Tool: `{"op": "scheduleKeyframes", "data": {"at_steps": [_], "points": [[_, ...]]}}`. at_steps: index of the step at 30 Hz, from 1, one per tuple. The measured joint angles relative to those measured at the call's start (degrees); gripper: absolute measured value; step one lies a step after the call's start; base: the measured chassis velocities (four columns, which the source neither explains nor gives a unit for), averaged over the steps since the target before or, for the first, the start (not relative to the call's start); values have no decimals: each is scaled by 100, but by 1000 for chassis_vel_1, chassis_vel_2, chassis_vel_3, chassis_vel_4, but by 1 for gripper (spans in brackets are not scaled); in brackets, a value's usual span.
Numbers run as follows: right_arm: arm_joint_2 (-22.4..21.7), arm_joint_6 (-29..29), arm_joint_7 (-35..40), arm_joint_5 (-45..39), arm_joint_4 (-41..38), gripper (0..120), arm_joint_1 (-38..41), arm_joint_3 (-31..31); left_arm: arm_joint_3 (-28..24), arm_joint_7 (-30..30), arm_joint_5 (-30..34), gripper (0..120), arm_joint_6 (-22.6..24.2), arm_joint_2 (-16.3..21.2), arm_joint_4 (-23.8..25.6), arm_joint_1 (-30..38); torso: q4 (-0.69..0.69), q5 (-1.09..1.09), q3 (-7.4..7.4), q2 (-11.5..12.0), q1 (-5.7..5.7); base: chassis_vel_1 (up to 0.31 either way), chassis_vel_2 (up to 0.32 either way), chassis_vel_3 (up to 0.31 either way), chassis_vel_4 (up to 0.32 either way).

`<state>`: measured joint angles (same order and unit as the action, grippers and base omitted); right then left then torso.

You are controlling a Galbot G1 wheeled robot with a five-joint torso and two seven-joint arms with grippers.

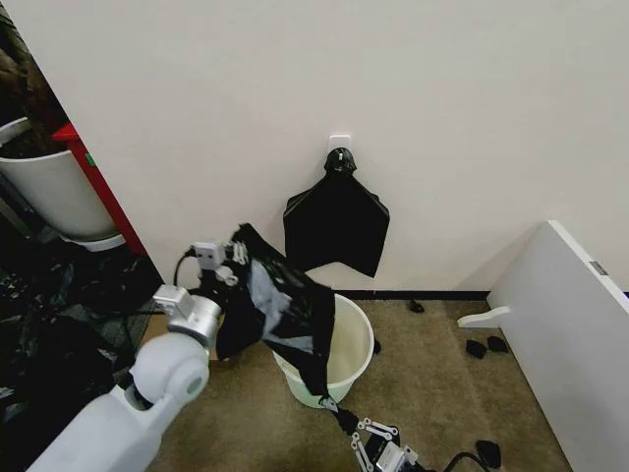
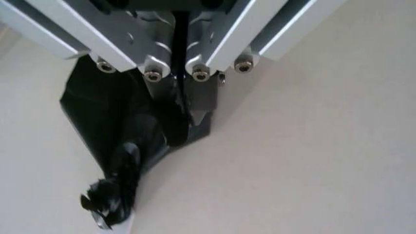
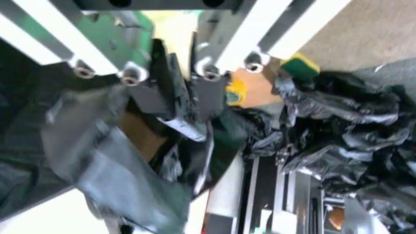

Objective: Place the garbage bag over the trash bin.

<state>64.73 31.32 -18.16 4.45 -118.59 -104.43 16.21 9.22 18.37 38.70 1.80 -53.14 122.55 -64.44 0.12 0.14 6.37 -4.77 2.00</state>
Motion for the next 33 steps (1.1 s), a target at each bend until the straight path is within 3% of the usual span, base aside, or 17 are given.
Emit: {"op": "scheduleKeyframes", "data": {"at_steps": [3,8,12,13,16,23,24,26,28,33], "points": [[-51,11,-248,99,-203,27,-75,87,-112,33,14,0,19,-73,-72,126,1,0,0,0,0,0,0,0,0],[-93,-41,-189,50,-412,39,-193,101,-193,39,23,0,30,-100,-92,202,1,0,0,0,0,0,0,0,0],[-225,-284,-391,-780,-898,58,-381,133,-238,40,23,0,36,-103,-102,212,1,1,0,0,0,0,0,0,0],[-225,-284,-391,-780,-898,58,-381,133,-238,40,23,0,36,-103,-102,212,1,1,0,0,0,0,0,0,0],[-366,-627,-692,-1405,-1340,75,-495,204,-243,41,22,0,37,-119,-121,196,1,2,0,0,0,0,0,0,0],[-565,-1406,-708,-965,-1091,94,-482,501,-248,53,23,0,31,-138,-147,253,0,0,0,0,0,0,0,0,0],[-633,-2003,-270,-674,-983,99,-510,527,-237,70,54,0,26,-145,-154,318,1,0,0,0,0,0,0,0,0],[-650,-2209,-91,-573,-970,99,-509,537,-231,75,67,0,25,-147,-157,339,1,0,0,0,0,0,0,0,0],[-697,-2948,544,-317,-970,100,-476,577,-194,89,121,0,25,-150,-175,404,1,0,0,0,0,0,0,0,0],[-673,-3102,1109,-292,-1166,100,-365,533,-189,91,142,0,21,-155,-198,414,0,0,0,0,0,0,0,0,0]]}}
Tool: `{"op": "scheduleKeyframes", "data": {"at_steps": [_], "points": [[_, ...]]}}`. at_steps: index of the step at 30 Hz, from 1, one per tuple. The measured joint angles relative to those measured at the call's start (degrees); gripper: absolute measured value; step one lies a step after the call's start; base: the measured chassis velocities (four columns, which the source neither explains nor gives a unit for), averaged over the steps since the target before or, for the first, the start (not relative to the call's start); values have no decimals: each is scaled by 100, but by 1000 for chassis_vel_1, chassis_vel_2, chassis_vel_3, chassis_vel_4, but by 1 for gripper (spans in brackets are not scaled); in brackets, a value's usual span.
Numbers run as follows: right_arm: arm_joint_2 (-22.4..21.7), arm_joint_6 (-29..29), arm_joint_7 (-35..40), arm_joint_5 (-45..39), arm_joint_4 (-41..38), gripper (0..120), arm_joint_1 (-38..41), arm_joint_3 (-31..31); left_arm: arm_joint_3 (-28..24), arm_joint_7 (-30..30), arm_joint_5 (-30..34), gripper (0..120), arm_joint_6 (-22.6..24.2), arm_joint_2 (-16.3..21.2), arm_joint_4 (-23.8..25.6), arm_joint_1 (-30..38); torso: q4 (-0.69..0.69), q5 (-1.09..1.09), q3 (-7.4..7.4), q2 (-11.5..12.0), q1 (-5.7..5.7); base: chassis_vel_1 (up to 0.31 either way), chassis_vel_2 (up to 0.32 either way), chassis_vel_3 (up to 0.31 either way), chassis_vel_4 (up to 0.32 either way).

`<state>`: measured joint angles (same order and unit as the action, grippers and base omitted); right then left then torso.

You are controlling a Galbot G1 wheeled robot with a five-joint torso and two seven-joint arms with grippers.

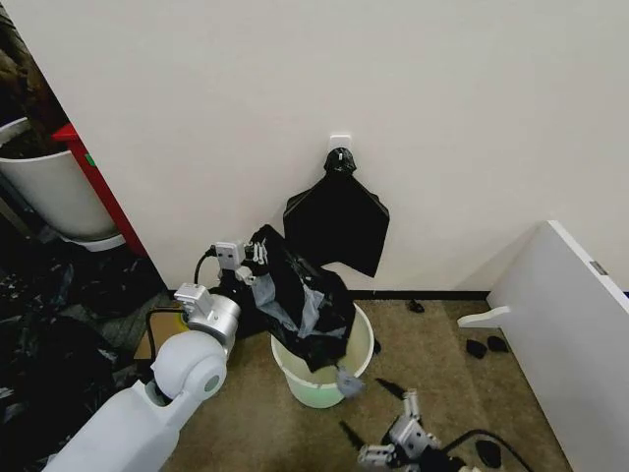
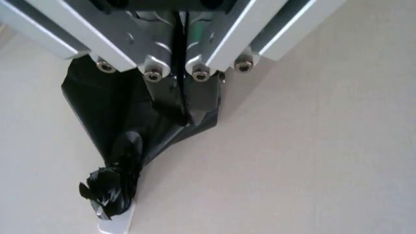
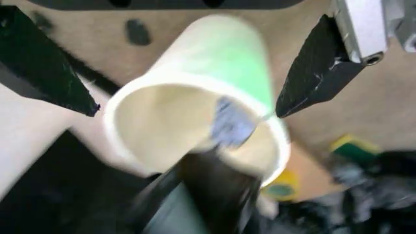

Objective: Place the garbage bag over the trash bin.

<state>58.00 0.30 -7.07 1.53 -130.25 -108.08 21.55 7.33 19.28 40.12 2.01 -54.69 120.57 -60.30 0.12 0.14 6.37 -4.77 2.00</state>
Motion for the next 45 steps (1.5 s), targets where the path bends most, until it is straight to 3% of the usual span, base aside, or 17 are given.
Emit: {"op": "scheduleKeyframes", "data": {"at_steps": [7,12,15,18,25,31,45], "points": [[99,289,202,122,-361,100,181,-190,-74,0,0,0,-1,-30,-17,-8,0,1,0,0,0,0,0,0,0],[112,373,175,180,-340,100,256,-236,-95,0,0,0,-1,-29,-17,-4,2,3,0,0,0,0,0,0,0],[136,528,-8,214,-39,100,710,-370,-148,-6,13,0,4,-29,35,13,1,-2,0,0,0,0,0,0,0],[122,701,-328,190,334,100,1436,-569,-99,-11,169,0,80,48,380,24,0,1,0,0,0,0,0,0,0],[167,791,-383,575,652,100,1992,-744,327,-95,507,0,123,336,893,-264,0,1,0,0,0,0,0,0,0],[310,899,-278,842,885,99,2301,-936,422,-145,561,0,123,406,1056,-385,1,1,0,0,0,0,0,0,0],[488,988,-65,1335,1208,51,2475,-1179,409,-193,576,0,181,397,1326,-600,1,1,0,0,0,0,0,0,0]]}}
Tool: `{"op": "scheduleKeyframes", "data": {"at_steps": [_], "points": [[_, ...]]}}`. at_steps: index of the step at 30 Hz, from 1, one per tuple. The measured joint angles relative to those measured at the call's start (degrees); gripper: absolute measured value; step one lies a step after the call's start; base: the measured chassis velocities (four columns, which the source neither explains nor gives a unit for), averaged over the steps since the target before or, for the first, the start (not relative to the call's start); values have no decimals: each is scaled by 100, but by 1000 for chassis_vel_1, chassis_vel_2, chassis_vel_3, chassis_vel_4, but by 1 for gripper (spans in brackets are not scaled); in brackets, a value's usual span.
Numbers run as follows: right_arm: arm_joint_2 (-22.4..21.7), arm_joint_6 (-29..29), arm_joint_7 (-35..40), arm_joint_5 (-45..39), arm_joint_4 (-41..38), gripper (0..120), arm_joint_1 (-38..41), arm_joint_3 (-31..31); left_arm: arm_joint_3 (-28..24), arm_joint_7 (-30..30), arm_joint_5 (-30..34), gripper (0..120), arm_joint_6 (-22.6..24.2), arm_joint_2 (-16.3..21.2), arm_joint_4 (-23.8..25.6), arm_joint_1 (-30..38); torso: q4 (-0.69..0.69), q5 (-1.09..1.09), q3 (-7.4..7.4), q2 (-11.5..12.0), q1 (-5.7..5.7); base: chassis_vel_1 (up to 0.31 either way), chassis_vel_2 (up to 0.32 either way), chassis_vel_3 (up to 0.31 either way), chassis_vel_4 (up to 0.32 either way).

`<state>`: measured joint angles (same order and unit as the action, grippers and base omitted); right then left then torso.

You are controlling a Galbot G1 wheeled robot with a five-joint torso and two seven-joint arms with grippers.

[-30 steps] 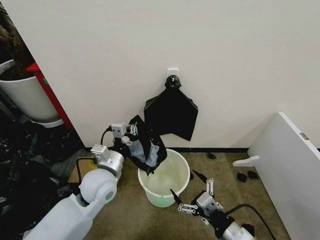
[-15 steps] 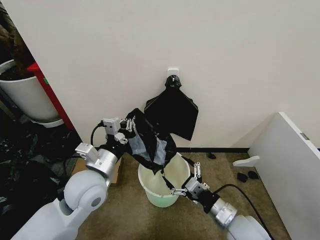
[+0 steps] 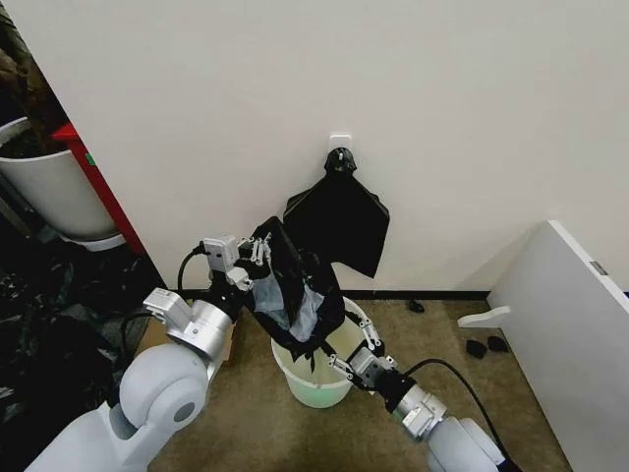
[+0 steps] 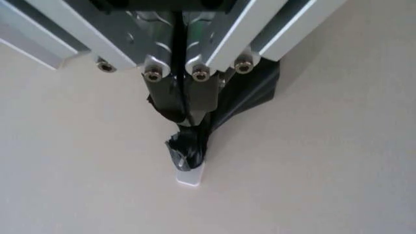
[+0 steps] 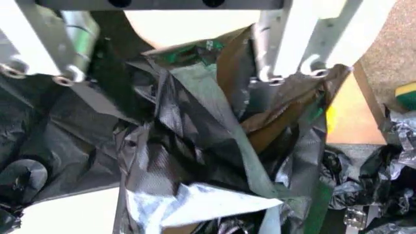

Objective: Place the garbage bag over the trash bin.

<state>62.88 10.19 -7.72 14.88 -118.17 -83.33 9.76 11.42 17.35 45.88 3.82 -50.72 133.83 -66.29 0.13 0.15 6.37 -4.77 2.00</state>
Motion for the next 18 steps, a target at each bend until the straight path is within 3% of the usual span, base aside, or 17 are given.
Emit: {"op": "scheduleKeyframes", "data": {"at_steps": [5,10,13,18], "points": [[11,27,-6,20,-77,27,-49,-57,-29,-32,-28,0,13,1,0,-7,0,-1,0,0,-1,0,0,0,0],[-19,29,-4,-37,-119,16,-77,-48,-45,-36,-26,0,14,-7,-14,13,0,-1,0,0,-1,0,0,0,0],[-61,23,23,-200,-186,0,-132,12,-66,-47,-21,0,15,-32,-30,-12,0,-1,0,0,-1,0,0,0,0],[-142,-46,-4,-610,-386,0,-248,56,-60,-58,-10,0,15,-38,-122,-13,0,-1,0,0,-1,0,0,0,0]]}}
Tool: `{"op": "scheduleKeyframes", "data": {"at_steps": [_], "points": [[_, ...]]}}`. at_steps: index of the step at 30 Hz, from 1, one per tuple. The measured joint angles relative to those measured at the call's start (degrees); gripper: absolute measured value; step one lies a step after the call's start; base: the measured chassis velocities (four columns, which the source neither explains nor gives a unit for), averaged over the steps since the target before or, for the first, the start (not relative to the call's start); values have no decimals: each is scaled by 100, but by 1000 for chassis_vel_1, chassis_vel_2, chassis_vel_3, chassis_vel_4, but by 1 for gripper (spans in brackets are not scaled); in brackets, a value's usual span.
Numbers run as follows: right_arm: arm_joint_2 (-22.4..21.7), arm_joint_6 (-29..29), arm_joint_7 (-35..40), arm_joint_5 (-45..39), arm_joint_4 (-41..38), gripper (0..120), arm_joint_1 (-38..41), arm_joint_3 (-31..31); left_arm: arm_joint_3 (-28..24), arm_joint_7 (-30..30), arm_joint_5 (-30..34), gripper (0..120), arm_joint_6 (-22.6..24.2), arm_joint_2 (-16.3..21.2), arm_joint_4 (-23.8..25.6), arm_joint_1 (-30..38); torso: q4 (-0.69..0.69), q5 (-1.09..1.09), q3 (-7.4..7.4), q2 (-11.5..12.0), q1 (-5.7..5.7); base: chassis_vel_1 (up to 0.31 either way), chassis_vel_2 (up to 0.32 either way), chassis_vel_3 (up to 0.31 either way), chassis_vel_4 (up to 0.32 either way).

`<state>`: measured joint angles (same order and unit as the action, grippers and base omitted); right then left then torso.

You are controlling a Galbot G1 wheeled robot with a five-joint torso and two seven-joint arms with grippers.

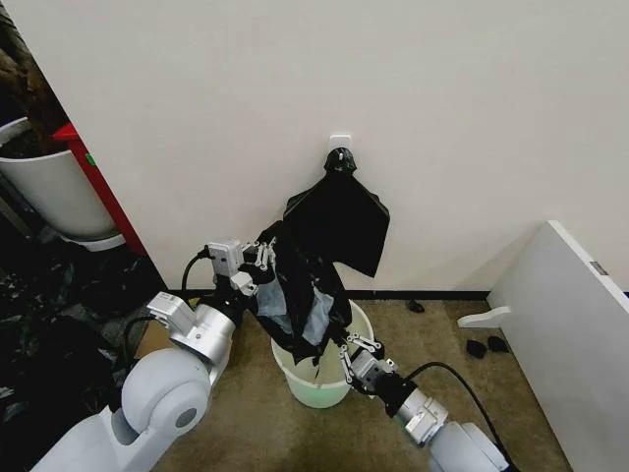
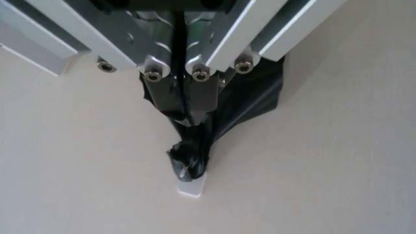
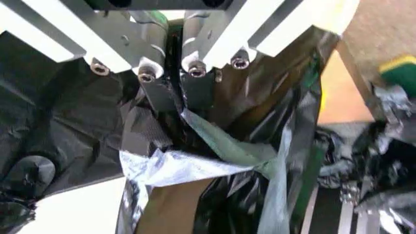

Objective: Place the garbage bag over the trash bin.

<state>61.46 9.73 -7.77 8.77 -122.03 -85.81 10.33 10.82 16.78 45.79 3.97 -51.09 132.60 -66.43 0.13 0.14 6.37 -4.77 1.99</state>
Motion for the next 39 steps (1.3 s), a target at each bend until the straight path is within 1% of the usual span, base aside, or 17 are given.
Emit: {"op": "scheduleKeyframes", "data": {"at_steps": [6,8,9,11,13,15,17,21,23,26,29,30,31,33,35,37,39], "points": [[-172,-491,72,-1483,-751,0,-200,47,-53,56,81,0,117,-68,-212,199,0,0,0,0,0,0,0,0,0],[-223,-666,174,-1933,-978,0,-231,44,-64,76,135,8,195,-99,-254,268,1,1,0,0,0,0,0,0,0],[-223,-666,174,-1933,-978,0,-231,44,-64,76,135,8,195,-99,-254,268,1,1,0,0,0,0,0,0,0],[-264,-890,331,-2446,-1221,0,-236,30,-61,88,174,19,281,-116,-293,326,0,1,0,0,0,0,0,0,0],[-272,-956,384,-2588,-1289,0,-237,29,-48,88,187,22,313,-115,-294,336,0,0,0,0,0,0,0,0,0],[-303,-1109,505,-2978,-1447,0,-258,37,25,88,212,34,396,-92,-293,341,0,0,0,0,0,0,0,0,0],[-316,-1146,534,-3080,-1492,0,-273,46,47,88,219,37,411,-80,-290,341,0,0,0,0,0,0,0,0,0],[-417,-1349,675,-3600,-1768,0,-501,165,176,88,295,58,480,-6,-210,334,0,0,0,0,1,0,0,0,0],[-437,-1390,716,-3708,-1815,0,-555,178,200,89,306,61,487,7,-192,330,0,0,0,0,1,0,0,0,0],[-425,-1507,823,-3946,-1943,0,-699,181,378,91,345,74,515,56,-84,259,2,1,0,0,1,0,0,0,0],[-391,-1558,852,-3961,-1972,0,-689,157,662,39,388,83,575,156,95,-13,2,1,0,0,1,0,0,0,0],[-382,-1591,874,-3969,-1975,0,-637,150,838,-31,415,89,591,242,230,-238,0,0,0,0,1,0,0,0,0],[-382,-1591,874,-3969,-1975,0,-637,150,838,-31,415,89,591,242,230,-238,0,0,0,0,1,0,0,0,0],[-367,-1614,890,-3976,-1973,0,-589,178,1082,-150,448,97,605,446,568,-663,-2,2,0,0,1,0,0,0,0],[-329,-1614,897,-3953,-1972,0,-629,238,1130,-215,458,99,611,575,714,-859,-5,-1,0,0,1,0,0,0,0],[-173,-1602,915,-3868,-1999,0,-873,392,1167,-304,462,100,632,839,981,-1263,5,2,-1,0,1,0,0,0,0],[-127,-1601,925,-3863,-2005,0,-895,414,1189,-280,441,100,673,904,1058,-1562,5,0,-1,-1,1,0,0,0,0]]}}
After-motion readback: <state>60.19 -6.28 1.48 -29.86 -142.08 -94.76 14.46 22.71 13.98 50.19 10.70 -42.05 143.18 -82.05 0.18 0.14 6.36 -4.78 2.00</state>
